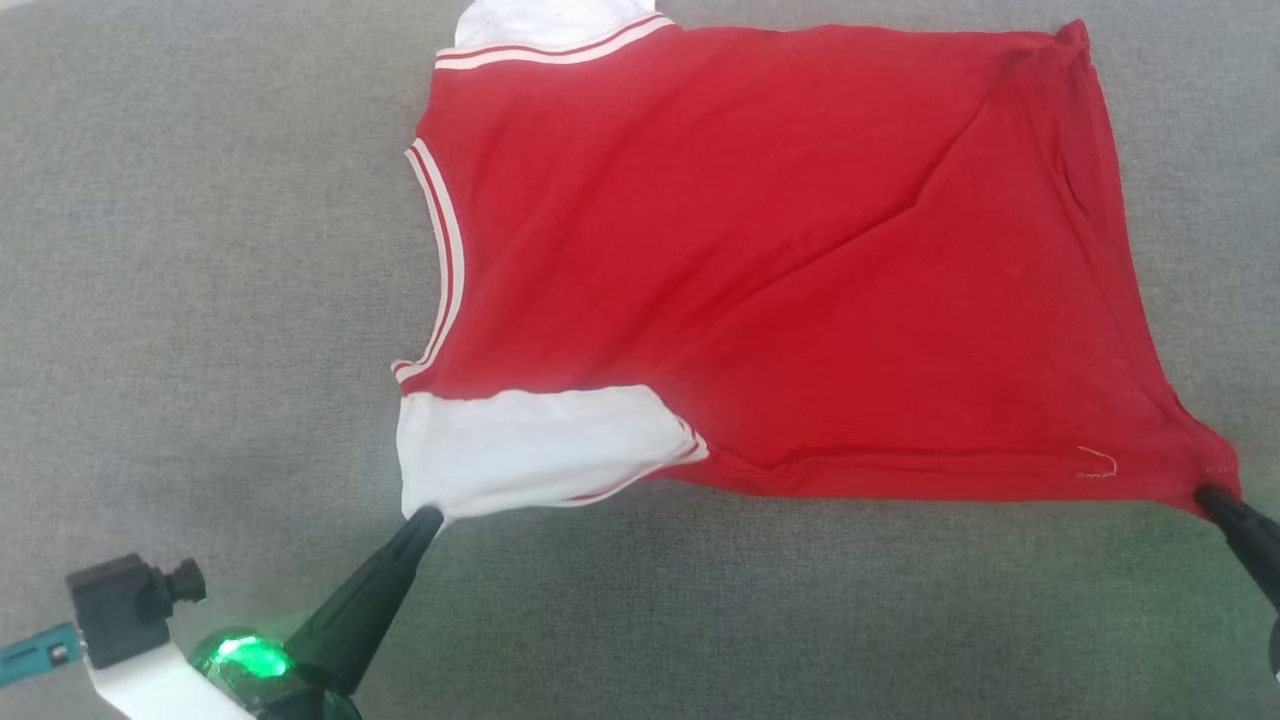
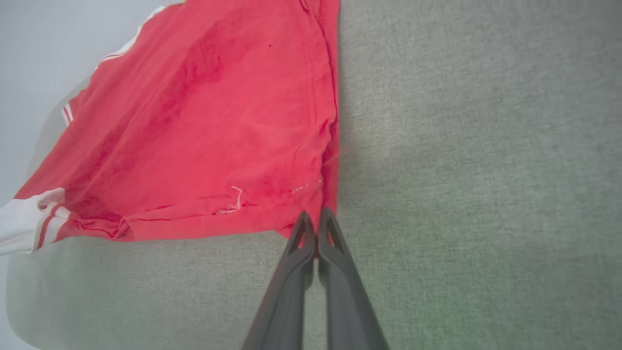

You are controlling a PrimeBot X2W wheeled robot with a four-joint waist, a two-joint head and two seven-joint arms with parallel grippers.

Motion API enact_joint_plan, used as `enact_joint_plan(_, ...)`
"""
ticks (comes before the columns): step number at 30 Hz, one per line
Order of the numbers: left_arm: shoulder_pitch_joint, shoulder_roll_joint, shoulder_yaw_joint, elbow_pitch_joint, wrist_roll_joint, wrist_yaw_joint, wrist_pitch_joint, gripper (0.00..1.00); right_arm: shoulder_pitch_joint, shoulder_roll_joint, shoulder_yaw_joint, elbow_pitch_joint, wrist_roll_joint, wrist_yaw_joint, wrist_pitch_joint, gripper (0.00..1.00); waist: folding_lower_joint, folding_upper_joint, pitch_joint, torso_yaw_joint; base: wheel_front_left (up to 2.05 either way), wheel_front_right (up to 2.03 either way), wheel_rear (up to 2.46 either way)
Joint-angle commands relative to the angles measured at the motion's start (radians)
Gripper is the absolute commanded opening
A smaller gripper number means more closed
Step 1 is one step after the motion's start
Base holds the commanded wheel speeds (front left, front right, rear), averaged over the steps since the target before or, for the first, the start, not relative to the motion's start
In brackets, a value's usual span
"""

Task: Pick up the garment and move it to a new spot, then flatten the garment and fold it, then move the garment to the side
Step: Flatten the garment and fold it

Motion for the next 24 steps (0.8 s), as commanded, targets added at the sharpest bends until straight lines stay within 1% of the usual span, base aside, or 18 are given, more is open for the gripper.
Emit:
enact_joint_plan(1,0.0,-0.002,0.015,-0.017,0.014,-0.001,-0.004,0.0,-0.003,0.007,-0.006,-0.017,0.005,0.0,0.007,0.0,0.0,-0.0001,0.002,-0.003,0.0,0.0,0.0)
enact_joint_plan(2,-0.013,-0.003,0.021,-0.026,0.019,-0.001,-0.004,0.0,-0.017,0.013,-0.012,-0.022,0.004,0.0,0.008,0.0,0.0,-0.0001,0.004,-0.004,0.0,0.0,0.0)
enact_joint_plan(4,-0.059,0.008,0.002,-0.039,0.029,-0.001,-0.003,0.0,-0.056,0.022,-0.009,-0.016,0.007,0.0,0.016,0.0,0.0,-0.0001,0.005,-0.005,0.0,0.0,0.0)
enact_joint_plan(5,-0.127,0.012,-0.018,-0.035,0.016,-0.001,0.007,0.0,-0.11,0.029,-0.006,0.005,0.017,0.0,0.025,0.0,0.0,-0.0001,0.009,-0.005,0.0,0.0,0.0)
enact_joint_plan(7,-0.215,0.014,-0.03,-0.014,-0.001,-0.001,0.022,0.0,-0.175,0.018,0.006,0.033,0.008,0.0,0.034,0.0,0.0,-0.0001,0.019,-0.005,0.0,0.0,0.0)
enact_joint_plan(11,-0.407,-0.021,-0.04,0.05,-0.058,-0.001,0.054,0.0,-0.324,0.002,0.016,0.134,-0.016,0.0,0.032,0.0,0.0,-0.0001,0.046,-0.006,0.0,0.0,0.0)
enact_joint_plan(16,-0.589,-0.06,-0.021,0.201,-0.116,-0.001,0.069,0.0,-0.498,-0.002,0.037,0.275,-0.053,0.0,0.001,0.0,0.0,-0.0001,0.089,-0.018,0.0,0.0,0.0)
enact_joint_plan(17,-0.589,-0.06,-0.021,0.201,-0.116,-0.001,0.069,0.0,-0.498,-0.002,0.037,0.275,-0.053,0.0,0.001,0.0,0.0,-0.0001,0.089,-0.018,0.0,0.0,0.0)
enact_joint_plan(21,-0.677,-0.09,-0.026,0.347,-0.112,-0.001,0.06,0.0,-0.6,0.004,0.067,0.373,-0.086,0.0,-0.043,0.0,0.0,-0.0001,0.121,-0.027,0.0,0.0,0.0)
enact_joint_plan(24,-0.72,-0.106,-0.059,0.452,-0.096,-0.001,0.073,0.0,-0.644,-0.004,0.103,0.428,-0.112,0.0,-0.076,0.0,0.0,-0.0001,0.141,-0.035,0.0,0.0,0.0)
